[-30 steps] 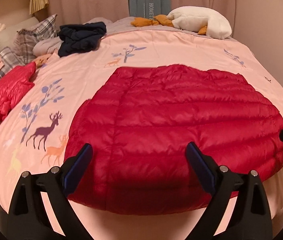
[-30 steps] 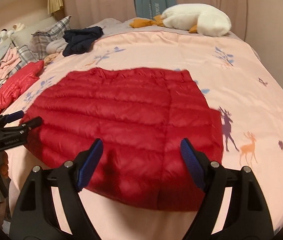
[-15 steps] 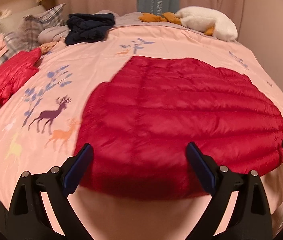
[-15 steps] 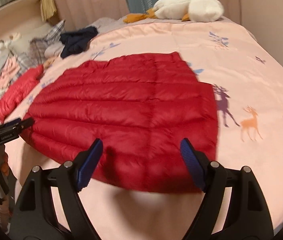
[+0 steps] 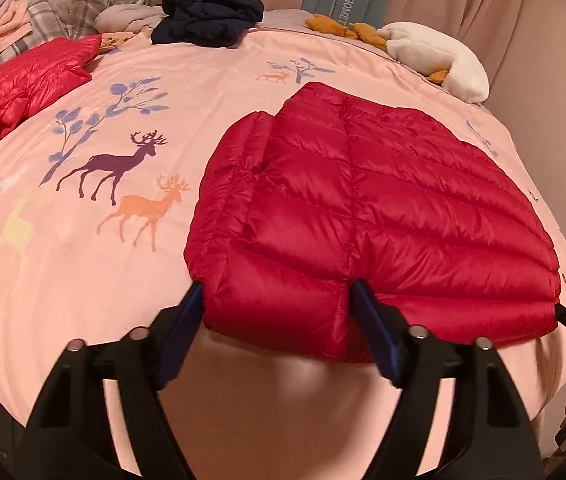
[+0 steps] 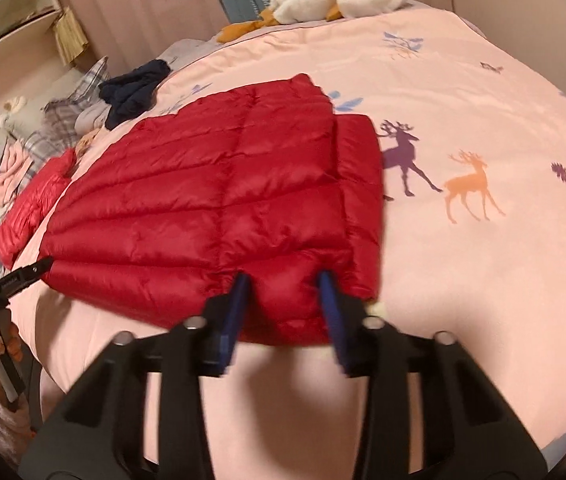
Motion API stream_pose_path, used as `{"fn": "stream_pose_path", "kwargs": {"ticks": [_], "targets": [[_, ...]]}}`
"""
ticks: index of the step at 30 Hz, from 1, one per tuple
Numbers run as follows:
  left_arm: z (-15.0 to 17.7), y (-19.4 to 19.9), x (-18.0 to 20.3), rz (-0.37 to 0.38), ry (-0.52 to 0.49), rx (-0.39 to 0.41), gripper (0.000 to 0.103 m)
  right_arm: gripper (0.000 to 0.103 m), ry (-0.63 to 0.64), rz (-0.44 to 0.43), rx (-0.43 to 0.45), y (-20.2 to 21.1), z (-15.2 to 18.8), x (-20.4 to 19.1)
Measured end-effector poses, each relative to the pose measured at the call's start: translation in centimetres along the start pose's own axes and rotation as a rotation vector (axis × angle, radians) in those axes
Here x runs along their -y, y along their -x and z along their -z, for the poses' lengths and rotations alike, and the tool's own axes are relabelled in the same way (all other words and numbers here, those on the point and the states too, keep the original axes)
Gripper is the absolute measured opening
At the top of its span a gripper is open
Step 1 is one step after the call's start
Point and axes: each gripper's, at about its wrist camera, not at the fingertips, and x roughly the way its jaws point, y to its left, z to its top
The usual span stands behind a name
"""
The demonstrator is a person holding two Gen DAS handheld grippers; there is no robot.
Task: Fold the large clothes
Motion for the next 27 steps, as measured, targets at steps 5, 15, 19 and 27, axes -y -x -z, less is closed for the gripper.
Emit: {"fn": "stream_pose_path", "kwargs": {"ticks": [5, 15, 19, 27], "targets": [[0.0, -0.4, 0.1, -0.022, -0.019, 0.013, 0.066, 0.020, -0.015, 0.013, 0.003, -0.7, 0.0, 0.7], [1.0, 3.3, 0.8, -0.060, 0.000, 0.034, 0.069, 0.054, -0.029, -0.004, 0.110, 4.0, 0.2, -0.1], [2.0, 5.2, 3.0, -0.034, -0.050, 0.088, 0.075, 0.055, 0.052, -0.063, 0.133, 5.0, 1.3, -3.1], [2.4, 3.7, 9.2, 0.025, -0.154, 0.106, 0.075, 0.061, 0.215, -0.074, 0.220, 2.7, 1.9, -10.4]]}}
